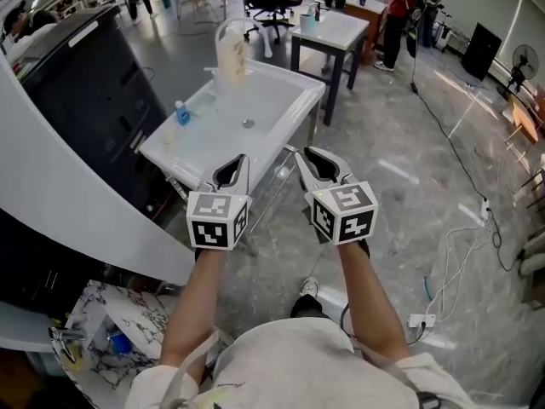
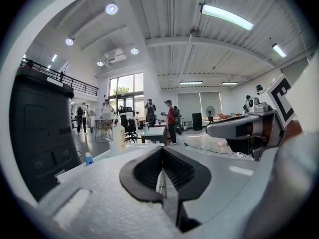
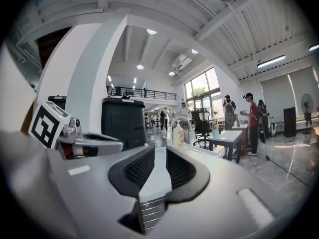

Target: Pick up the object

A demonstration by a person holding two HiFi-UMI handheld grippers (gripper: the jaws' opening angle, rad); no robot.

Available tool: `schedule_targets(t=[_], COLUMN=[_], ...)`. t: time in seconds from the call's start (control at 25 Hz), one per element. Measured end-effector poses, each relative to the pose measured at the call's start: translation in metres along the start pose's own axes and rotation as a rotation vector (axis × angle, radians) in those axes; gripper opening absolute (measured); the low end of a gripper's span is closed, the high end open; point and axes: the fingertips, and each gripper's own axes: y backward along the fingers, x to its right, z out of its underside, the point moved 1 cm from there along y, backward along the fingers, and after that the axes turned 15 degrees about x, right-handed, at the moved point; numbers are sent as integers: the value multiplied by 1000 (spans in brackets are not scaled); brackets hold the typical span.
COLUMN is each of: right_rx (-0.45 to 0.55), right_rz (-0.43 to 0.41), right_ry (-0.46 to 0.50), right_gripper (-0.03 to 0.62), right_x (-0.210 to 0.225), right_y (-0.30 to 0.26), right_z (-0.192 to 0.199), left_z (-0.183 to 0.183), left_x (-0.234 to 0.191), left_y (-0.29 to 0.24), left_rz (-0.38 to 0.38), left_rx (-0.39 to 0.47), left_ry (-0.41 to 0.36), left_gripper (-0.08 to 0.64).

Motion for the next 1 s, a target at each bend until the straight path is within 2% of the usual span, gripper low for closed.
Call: schedule_targets(t=[0.24, 0.6, 1.0], right_rx=[-16, -34, -30], right_rz=[-26, -86, -173], right_ry=[-17, -25, -51], right_gripper=[86, 121, 148], right_x=[54, 112, 139], right_y=[-30, -65, -100], right_z=[5, 10, 15], left_z=[3, 8, 12], left_x=[3, 8, -5], left_y=[-61, -127, -161], left_rz=[-30, -75, -148], left_rx=[-13, -27, -35], left_ry=[1, -2, -14], left_gripper=[6, 5, 5])
